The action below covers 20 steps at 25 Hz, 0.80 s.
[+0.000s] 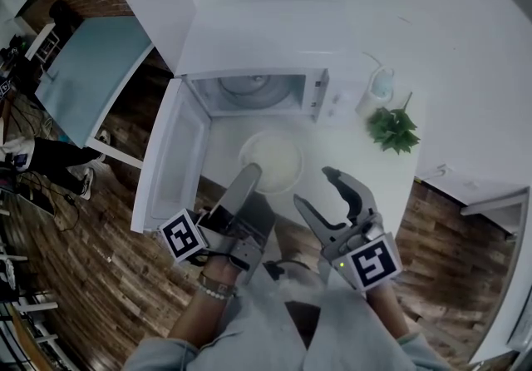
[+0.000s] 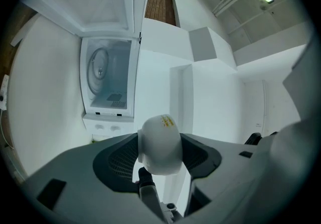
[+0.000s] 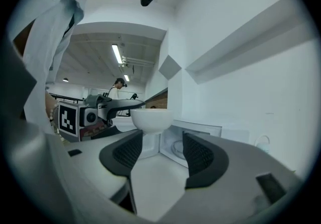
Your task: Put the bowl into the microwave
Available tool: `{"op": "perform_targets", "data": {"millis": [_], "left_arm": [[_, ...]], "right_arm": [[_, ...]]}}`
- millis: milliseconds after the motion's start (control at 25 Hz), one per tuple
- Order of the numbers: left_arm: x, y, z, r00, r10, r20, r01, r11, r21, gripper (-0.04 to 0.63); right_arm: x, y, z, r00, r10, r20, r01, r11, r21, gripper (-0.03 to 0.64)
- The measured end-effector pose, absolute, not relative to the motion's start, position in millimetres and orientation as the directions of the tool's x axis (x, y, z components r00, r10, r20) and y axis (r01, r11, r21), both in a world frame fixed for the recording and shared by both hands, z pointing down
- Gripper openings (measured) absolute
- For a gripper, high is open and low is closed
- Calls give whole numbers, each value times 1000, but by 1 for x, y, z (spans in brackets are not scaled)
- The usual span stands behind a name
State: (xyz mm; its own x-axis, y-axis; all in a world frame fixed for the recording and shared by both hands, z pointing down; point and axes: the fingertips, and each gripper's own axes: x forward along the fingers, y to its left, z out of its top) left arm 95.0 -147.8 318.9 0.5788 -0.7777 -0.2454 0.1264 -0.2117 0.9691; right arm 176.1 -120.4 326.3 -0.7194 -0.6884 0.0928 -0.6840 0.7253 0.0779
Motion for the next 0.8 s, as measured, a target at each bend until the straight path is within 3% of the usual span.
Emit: {"op": "perform_targets", "data": {"millis": [520,800], "left_arm": [[90,-170,336,586,-783,-208,106,-181,978,249],[92,-183,350,595,-781,-189,81,-176,981,249]], "right_arm": [[142,-150,347,-739,-654,162,-658,752,33,334],[131,-166,356,-736,-655,170,-661,750,29,348]]}}
